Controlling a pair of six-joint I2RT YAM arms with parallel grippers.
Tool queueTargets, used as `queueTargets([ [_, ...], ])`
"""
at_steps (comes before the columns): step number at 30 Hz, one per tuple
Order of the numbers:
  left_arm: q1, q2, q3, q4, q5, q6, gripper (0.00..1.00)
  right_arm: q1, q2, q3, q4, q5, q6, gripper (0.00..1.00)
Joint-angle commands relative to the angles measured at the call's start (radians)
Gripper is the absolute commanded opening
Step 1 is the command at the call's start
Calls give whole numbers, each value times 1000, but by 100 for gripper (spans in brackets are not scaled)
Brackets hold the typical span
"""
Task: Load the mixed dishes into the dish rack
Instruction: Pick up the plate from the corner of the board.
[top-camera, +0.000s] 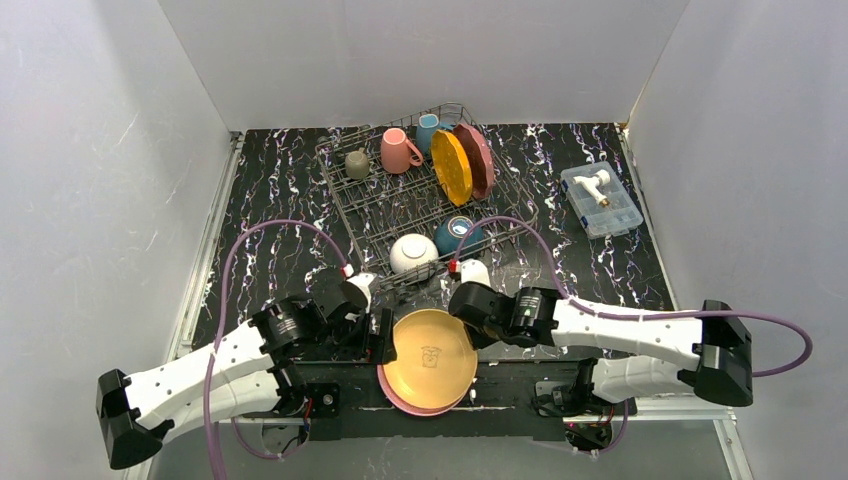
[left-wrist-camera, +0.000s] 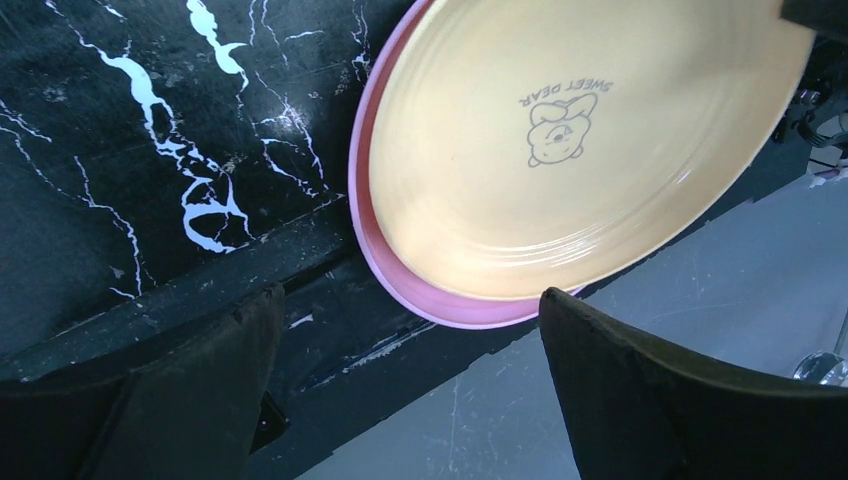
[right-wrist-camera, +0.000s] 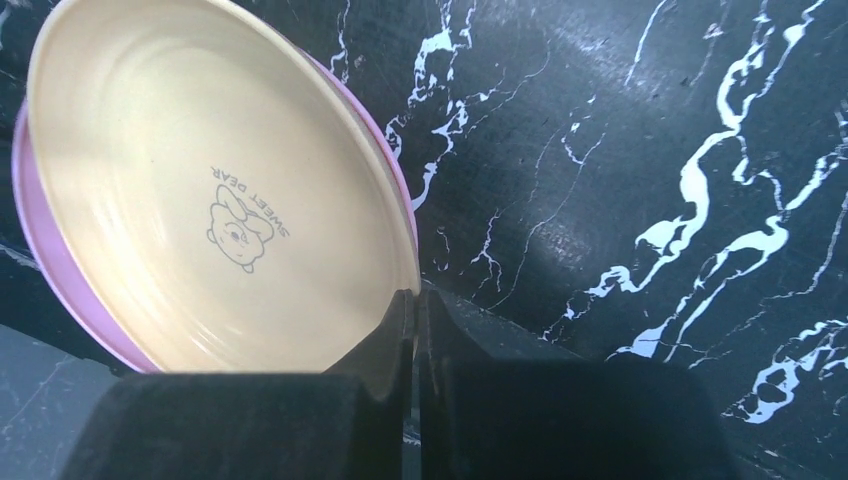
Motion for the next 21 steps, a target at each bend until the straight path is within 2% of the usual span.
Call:
queueTargets([
  [1, 6, 19, 34, 8, 40, 16, 98, 5, -63, 84, -54, 68, 15, 1],
  [13, 6, 58, 8, 146, 144, -14, 97, 5, -171, 129, -87, 85, 25, 1],
  [21, 5, 69, -18, 232, 201, -45, 89, 5, -242, 134, -73, 60, 40, 1],
])
